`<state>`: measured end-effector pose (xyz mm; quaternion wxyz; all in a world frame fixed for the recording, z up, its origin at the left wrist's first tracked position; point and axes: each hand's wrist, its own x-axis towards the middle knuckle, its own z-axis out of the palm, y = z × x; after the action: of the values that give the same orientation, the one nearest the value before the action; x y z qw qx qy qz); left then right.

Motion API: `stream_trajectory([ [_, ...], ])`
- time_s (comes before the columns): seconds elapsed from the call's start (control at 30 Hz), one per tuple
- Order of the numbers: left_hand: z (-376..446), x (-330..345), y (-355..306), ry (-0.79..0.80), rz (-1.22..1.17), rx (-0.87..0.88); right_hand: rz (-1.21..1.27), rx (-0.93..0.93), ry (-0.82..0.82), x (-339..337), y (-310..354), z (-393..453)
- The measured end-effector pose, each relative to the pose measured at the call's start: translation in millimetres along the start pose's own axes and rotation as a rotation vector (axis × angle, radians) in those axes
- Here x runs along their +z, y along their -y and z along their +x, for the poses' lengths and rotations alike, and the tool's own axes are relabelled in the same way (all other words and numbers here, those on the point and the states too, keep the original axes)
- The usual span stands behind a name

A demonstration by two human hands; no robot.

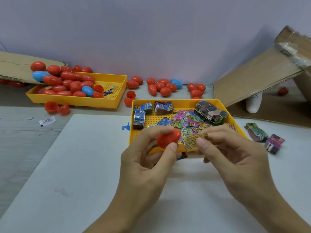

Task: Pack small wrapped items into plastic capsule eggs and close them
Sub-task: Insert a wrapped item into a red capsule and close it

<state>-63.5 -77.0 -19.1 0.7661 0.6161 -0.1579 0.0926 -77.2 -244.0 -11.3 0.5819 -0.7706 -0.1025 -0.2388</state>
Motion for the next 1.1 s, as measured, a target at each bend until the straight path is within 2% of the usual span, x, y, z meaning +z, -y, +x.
stream_trajectory([
  [0.27,-1.5,-1.1,-1.0,0.127,0.081,0.018,0.085,0.088,0.061,4.4,1.6,-1.0],
  [0.53,-0.9,2.5,-1.3,0.068,0.156,0.073,0.006,0.071,0.030,6.7,3.2,-2.0],
  [0.7,-0.5,2.5,-0.7,0.106,0.118,0.068,-0.017,0.051,0.031,6.4,4.7,-4.0],
  [0.9,-0.5,0.3,-0.8,0.109,0.060,-0.006,0.240,0.169,0.204,2.7,8.5,-3.3],
  [1.1,0.8,-1.3,-4.4,0.088,0.084,-0.070,0.400,0.156,0.234,-1.6,9.7,-0.7],
])
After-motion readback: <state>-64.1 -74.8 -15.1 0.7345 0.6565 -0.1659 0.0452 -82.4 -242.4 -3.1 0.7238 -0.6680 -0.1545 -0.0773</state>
